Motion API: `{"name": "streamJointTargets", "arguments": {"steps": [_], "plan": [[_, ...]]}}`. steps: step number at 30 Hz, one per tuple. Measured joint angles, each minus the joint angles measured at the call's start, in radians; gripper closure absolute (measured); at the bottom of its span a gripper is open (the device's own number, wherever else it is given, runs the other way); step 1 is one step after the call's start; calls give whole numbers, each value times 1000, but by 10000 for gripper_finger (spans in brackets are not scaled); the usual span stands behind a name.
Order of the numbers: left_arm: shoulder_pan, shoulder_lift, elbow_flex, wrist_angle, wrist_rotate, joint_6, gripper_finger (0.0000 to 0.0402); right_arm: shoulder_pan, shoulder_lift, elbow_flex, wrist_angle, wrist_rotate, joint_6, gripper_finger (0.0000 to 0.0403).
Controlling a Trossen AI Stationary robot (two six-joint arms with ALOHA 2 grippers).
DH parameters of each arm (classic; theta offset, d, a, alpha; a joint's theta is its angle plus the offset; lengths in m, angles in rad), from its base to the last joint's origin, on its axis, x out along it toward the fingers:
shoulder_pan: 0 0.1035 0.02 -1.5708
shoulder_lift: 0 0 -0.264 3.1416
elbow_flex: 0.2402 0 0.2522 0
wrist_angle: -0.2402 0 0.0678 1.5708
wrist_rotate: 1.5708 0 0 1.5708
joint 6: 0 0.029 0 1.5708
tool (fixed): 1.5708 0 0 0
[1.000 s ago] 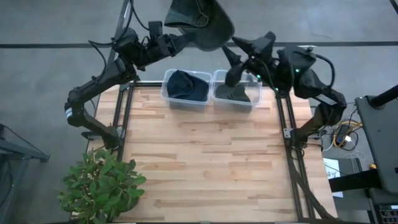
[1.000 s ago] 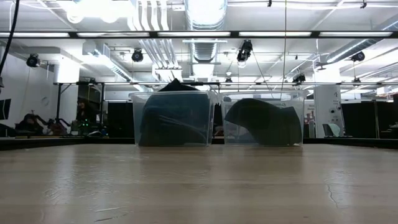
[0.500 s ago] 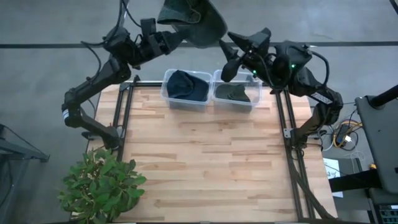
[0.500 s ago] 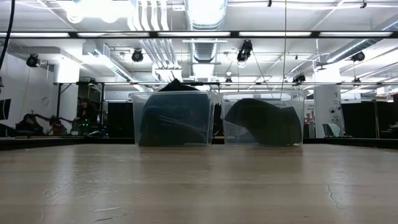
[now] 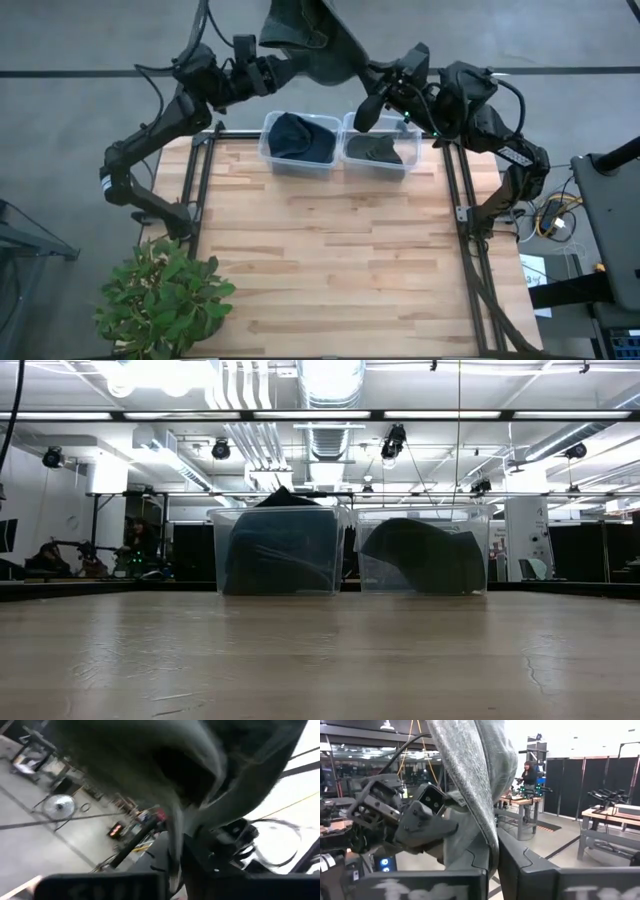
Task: Pick & Place hat
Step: Put the gray cap into the right transparent bin
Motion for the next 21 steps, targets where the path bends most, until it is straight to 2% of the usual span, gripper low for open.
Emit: {"name": "streamJointTargets", "arguments": {"steps": [4, 12, 18, 21], "plan": [[0, 0, 0, -73, 7, 84, 331, -1, -10, -2, -5, 6, -5, 391], [0, -5, 0, -176, 17, 155, 245, -45, -40, 0, -59, 34, -19, 393], [-9, -36, 0, -360, 41, 312, 236, -132, -93, 0, -299, 16, 170, 393], [-16, -56, 0, -400, 43, 361, 235, -208, -126, 0, -466, -89, 303, 393]]}}
